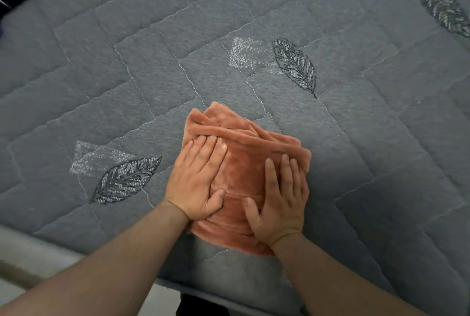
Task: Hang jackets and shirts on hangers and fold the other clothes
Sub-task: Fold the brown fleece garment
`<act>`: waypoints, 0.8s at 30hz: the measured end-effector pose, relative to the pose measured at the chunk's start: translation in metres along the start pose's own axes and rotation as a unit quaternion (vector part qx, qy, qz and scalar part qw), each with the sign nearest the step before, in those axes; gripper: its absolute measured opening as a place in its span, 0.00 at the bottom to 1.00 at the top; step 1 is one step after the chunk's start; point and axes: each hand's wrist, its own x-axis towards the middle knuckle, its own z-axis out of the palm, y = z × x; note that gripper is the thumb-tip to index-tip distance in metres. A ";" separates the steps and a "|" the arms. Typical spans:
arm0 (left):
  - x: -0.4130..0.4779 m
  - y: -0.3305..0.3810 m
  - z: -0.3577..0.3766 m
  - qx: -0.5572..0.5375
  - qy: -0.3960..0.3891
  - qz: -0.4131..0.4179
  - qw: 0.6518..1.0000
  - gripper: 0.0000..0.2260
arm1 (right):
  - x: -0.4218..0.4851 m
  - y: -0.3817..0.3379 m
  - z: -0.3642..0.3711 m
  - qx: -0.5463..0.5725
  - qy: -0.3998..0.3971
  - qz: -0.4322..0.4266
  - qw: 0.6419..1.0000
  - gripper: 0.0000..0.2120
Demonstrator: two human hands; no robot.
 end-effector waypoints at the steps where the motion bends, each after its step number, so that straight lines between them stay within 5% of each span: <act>1: -0.002 0.001 0.000 -0.005 0.000 -0.039 0.999 0.37 | -0.001 0.000 -0.001 0.001 0.002 -0.003 1.000 0.38; 6: -0.007 0.020 -0.013 -0.104 0.031 -0.296 0.949 0.42 | -0.005 -0.004 -0.012 0.037 0.008 0.019 0.999 0.37; 9: 0.001 0.032 -0.037 -0.205 0.031 -0.412 0.887 0.37 | -0.010 -0.017 -0.029 0.115 0.000 0.165 0.980 0.43; 11: 0.005 0.034 -0.058 -0.351 -0.001 -0.489 0.798 0.35 | -0.009 -0.026 -0.045 0.194 -0.019 0.323 0.926 0.47; 14: 0.000 0.046 -0.094 -0.625 -0.072 -0.531 0.568 0.29 | 0.004 -0.026 -0.084 0.400 -0.119 0.466 0.780 0.34; 16: -0.013 0.061 -0.115 -0.691 -0.082 -0.531 0.483 0.22 | 0.008 -0.024 -0.117 0.538 -0.201 0.480 0.663 0.25; 17: -0.022 0.069 -0.126 -0.704 -0.084 -0.535 0.460 0.21 | 0.008 -0.026 -0.136 0.564 -0.225 0.467 0.642 0.25; 20: -0.048 0.097 -0.170 -0.715 -0.073 -0.536 0.443 0.27 | 0.008 -0.041 -0.195 0.562 -0.230 0.408 0.681 0.28; 24: -0.067 0.132 -0.258 -0.707 0.036 -0.492 0.507 0.28 | 0.014 -0.093 -0.290 0.570 -0.232 0.305 0.727 0.20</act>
